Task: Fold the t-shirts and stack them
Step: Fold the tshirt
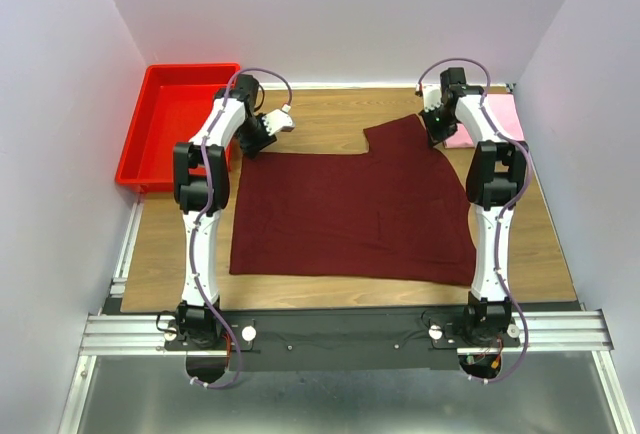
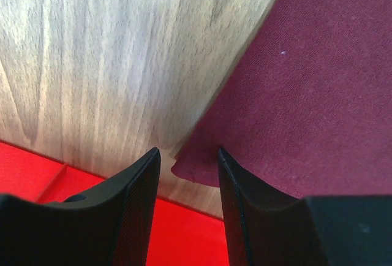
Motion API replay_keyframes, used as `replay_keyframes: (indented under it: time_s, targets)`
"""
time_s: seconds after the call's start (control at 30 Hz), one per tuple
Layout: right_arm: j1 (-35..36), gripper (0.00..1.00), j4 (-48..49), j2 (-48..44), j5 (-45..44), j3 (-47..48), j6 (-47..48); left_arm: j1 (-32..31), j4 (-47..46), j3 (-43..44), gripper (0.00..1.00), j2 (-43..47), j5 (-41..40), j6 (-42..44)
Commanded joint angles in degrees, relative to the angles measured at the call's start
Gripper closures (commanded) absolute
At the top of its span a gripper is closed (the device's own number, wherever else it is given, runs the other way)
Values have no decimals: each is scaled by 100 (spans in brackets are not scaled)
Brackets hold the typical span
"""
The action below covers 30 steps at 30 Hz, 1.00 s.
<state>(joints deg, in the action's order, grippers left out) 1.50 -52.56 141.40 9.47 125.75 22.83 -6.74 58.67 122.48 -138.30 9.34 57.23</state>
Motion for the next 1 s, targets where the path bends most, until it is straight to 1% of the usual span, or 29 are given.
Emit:
replay_keyframes:
  time_s: [0.0,0.13,0.2,0.27,0.33,0.37,0.5,0.67,0.87,0.97]
  targets:
    - [-35,99,70,397,-332,160,169,68,83,179,51,-267,-354,42]
    - [-35,99,96,449,-376,265,204,68,214,364,57,-399,-328,86]
    - [-27,99,96,493,-385,344,213,68,302,409,57,-426,-293,174]
    - [-35,99,96,520,-385,406,204,68,337,409,55,-443,-293,218]
    - [-27,99,105,520,-376,415,222,68,320,400,49,-443,-301,227]
    - [-35,99,96,520,-376,406,213,68,294,435,48,-443,-310,236]
    - [-27,99,105,467,-359,318,248,68,215,733,48,-365,-196,218]
    - [-27,99,105,414,-350,239,275,68,135,901,48,-224,-179,323]
    - [-27,99,105,397,-350,213,248,68,179,673,48,-233,-231,455]
    - [-27,99,114,362,-350,160,257,68,241,655,46,-294,-161,491]
